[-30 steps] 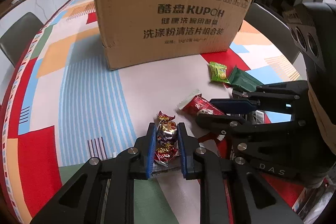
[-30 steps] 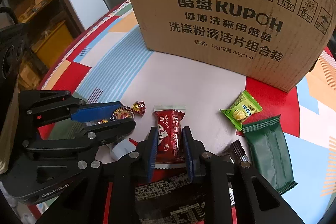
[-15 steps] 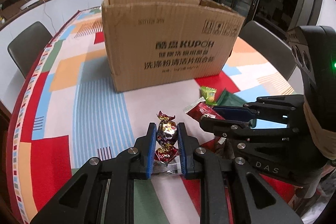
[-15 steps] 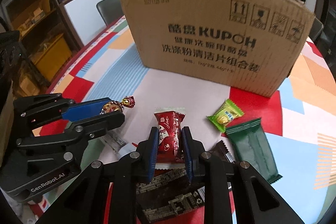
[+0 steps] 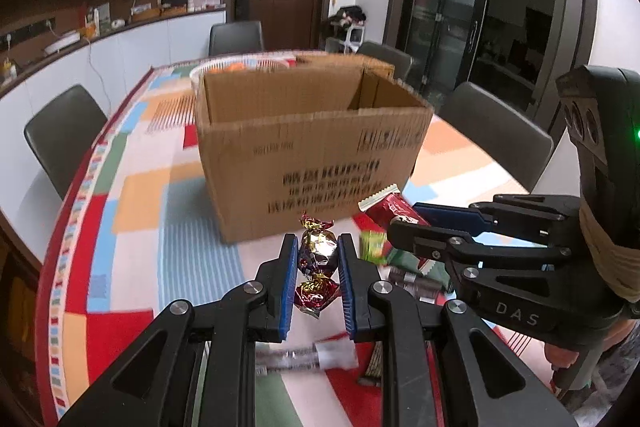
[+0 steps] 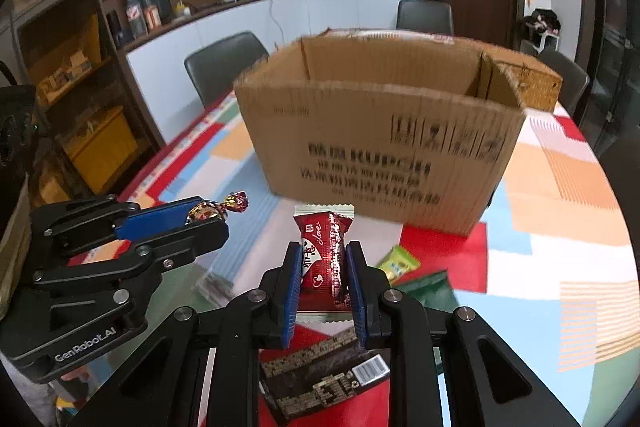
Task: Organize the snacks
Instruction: 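Carry both candies over the box and open both tools to release them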
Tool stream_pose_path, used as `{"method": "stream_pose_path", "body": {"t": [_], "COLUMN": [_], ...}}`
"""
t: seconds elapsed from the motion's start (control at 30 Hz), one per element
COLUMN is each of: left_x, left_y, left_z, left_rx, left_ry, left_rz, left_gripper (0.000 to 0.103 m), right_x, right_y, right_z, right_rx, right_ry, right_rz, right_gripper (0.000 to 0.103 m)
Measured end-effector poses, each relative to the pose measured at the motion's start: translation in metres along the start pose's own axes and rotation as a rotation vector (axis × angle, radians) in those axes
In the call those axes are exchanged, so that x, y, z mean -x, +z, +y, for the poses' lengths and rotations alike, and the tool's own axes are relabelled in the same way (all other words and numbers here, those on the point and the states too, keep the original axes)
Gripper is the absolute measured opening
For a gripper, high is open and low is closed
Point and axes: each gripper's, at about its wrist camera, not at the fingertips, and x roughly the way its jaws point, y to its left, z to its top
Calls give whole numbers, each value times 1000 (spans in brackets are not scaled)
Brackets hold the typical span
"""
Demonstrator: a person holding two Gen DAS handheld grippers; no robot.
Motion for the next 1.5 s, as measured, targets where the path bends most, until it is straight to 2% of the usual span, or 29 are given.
{"method": "stream_pose_path", "body": {"t": [0.47,0.77,1.07,1.23,1.5], "left_x": [26,30,10,-12,-49], "left_y": [64,97,125,137,142], "left_z": [-10,-13,-11,-5,8], "left_rx": [-27,-42,-45,-39,-9], "left_ry": [-6,-9,9,24,34], "left_rz": [-173,-227,-212,-161,-78], "left_gripper": [21,21,21,21,21], "right_x": [46,70,68,53,21], "right_y": [51,80,103,118,133], "right_z": [-17,-23,-36,-49,-66], "right_rx": [-46,-39,-44,-61,-63], "right_ry": [-33,-61,-69,-52,-93], "right_rz": [-194,-288,-304,-264,-192], "right_gripper": [23,23,23,23,23]}}
